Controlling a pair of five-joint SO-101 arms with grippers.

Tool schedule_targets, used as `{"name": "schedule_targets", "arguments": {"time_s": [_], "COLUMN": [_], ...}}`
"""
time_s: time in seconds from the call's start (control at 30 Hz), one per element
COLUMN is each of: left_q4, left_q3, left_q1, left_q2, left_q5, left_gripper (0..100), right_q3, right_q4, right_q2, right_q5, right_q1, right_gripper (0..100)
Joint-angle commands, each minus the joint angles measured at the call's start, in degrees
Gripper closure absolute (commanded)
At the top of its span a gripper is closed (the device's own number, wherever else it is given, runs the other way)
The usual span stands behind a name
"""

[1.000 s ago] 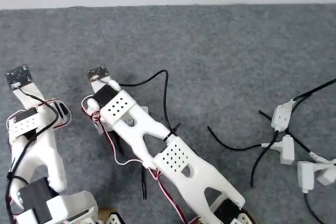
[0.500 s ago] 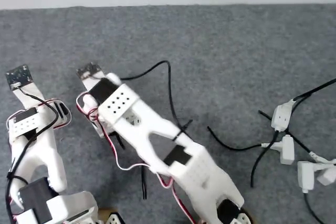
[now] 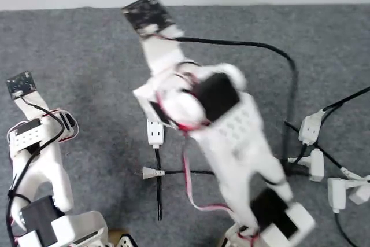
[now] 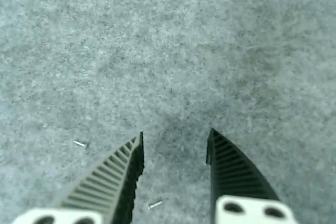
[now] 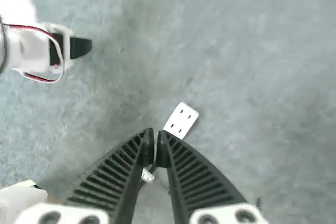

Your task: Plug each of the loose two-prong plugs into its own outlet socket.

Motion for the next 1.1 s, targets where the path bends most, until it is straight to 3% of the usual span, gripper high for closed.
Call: {"name": "schedule_targets", "arguments": {"time_s": [0.0,0.1,0.33,0.6,0.87,1.07], "left_q4": [-0.88,-0.88,-0.97,-0.88,-0.88,-0.97], "left_q3": [-1.01,-1.01,-1.01,-1.01,-1.01,-1.01], "left_q1": [-0.18,-0.18,-0.09,-0.18,-0.09,-0.09], "left_q2": [-0.26,-0.26,-0.26,-0.26,-0.26,-0.26], "left_q5": [0.35,0.35,0.35,0.35,0.35,0.26], "left_gripper": [81,81,81,81,81,81], "right_q3": [3.78,10.29,32.79,58.2,76.13,83.16], "right_q4": [2.51,2.51,-2.51,-8.31,-16.75,-19.65], "right_q2": [-8.57,-11.3,-11.74,-12.0,-12.0,-11.74], "right_q5": [2.11,4.75,2.37,18.11,28.04,34.46], "right_q1": [4.44,6.64,4.97,5.49,17.54,19.12], "right_gripper": [99.1,99.1,98.9,87.1,86.6,86.2]}}
